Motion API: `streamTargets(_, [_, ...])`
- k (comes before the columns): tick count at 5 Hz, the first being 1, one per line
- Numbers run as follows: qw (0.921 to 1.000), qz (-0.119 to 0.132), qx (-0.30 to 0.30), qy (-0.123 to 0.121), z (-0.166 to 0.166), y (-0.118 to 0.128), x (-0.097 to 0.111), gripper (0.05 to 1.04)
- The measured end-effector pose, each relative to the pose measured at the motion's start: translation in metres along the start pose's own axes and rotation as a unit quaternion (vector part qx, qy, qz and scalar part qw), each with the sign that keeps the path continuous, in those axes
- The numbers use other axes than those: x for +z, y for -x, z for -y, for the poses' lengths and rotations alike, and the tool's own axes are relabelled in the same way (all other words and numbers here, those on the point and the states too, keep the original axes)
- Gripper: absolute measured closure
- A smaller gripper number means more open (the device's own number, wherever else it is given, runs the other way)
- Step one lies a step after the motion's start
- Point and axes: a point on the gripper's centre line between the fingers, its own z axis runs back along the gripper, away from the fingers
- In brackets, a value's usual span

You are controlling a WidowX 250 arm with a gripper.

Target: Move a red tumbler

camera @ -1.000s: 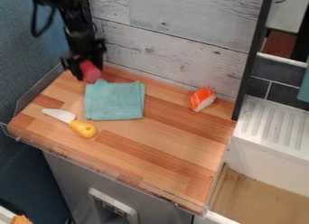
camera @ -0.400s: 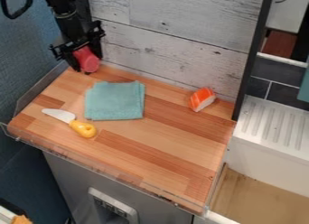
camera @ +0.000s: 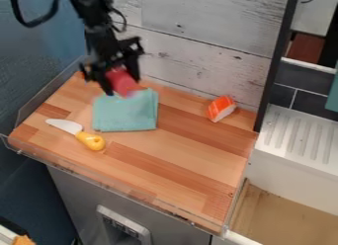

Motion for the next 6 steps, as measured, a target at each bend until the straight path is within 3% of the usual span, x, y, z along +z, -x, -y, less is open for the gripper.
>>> streamTargets(2, [0.9983,0.013,-0.053,-0.021,0.020,0.052,-0.031,0.345])
streamTargets(3, [0.9978,0.020,-0.059,-0.020,0.024,0.062,-0.039,0.345])
streamTargets(5, [0.9965,0.022,-0.052,-0.062,0.009,0.058,-0.084,0.345])
streamTargets(6, [0.9963,0.028,-0.056,-0.058,0.013,0.059,-0.086,0.345])
